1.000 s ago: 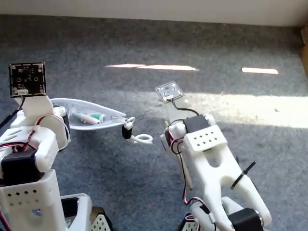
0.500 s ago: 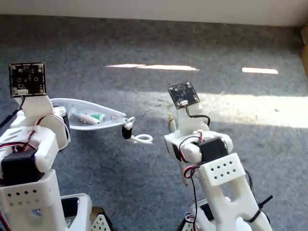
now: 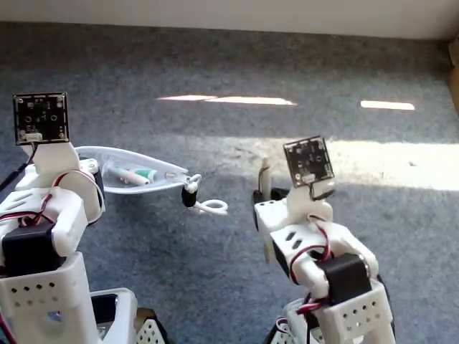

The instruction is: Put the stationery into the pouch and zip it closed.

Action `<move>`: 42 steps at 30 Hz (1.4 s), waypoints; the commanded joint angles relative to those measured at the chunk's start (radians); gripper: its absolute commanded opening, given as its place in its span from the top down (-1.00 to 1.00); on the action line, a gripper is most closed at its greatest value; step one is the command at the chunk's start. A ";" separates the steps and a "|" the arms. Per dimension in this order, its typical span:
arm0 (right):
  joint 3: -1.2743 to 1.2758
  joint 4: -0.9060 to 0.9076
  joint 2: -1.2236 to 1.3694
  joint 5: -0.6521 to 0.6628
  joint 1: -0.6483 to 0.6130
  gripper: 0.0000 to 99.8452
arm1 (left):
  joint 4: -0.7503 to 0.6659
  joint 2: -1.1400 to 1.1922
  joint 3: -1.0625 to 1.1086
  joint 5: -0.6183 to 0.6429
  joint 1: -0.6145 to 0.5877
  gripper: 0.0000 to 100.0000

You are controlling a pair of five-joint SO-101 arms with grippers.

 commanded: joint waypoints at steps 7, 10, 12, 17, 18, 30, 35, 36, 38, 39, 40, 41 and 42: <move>-0.005 -0.076 -0.300 -0.009 0.008 0.99 | -0.011 0.010 0.008 0.002 -0.010 0.99; -0.005 -0.148 -0.334 -0.006 0.005 0.99 | -0.018 0.010 0.025 0.002 -0.010 0.99; -0.007 -0.197 -0.341 -0.008 0.005 0.99 | -0.018 0.010 0.028 0.002 -0.010 0.99; -0.015 -0.306 -0.344 -0.008 0.005 0.99 | -0.018 0.010 0.027 0.002 -0.010 0.99; -0.015 -0.334 -0.344 -0.006 0.005 0.99 | -0.018 0.010 0.027 0.002 -0.010 0.99; -0.018 -0.602 -0.338 -0.002 -0.114 0.99 | -0.018 0.010 0.024 0.000 -0.010 0.99; -0.018 -0.694 -0.338 -0.008 -0.329 0.99 | -0.018 0.010 0.024 0.000 -0.010 0.99; -0.018 -0.719 -0.338 -0.009 -0.364 0.99 | -0.018 0.010 0.024 0.000 -0.010 0.99; -0.016 -0.777 -0.337 -0.009 -0.423 0.99 | -0.018 0.010 0.024 0.000 -0.010 0.99; -0.015 -0.808 -0.337 -0.009 -0.446 0.99 | -0.018 0.010 0.024 0.000 -0.010 0.99; -0.015 -0.843 -0.335 -0.009 -0.461 0.99 | -0.018 0.010 0.024 0.000 -0.010 0.99; -0.008 -0.885 -0.335 -0.009 -0.470 0.99 | -0.018 0.010 0.024 0.000 -0.010 0.99; -0.005 -0.928 -0.334 -0.009 -0.476 0.99 | -0.018 0.010 0.024 0.000 -0.010 0.99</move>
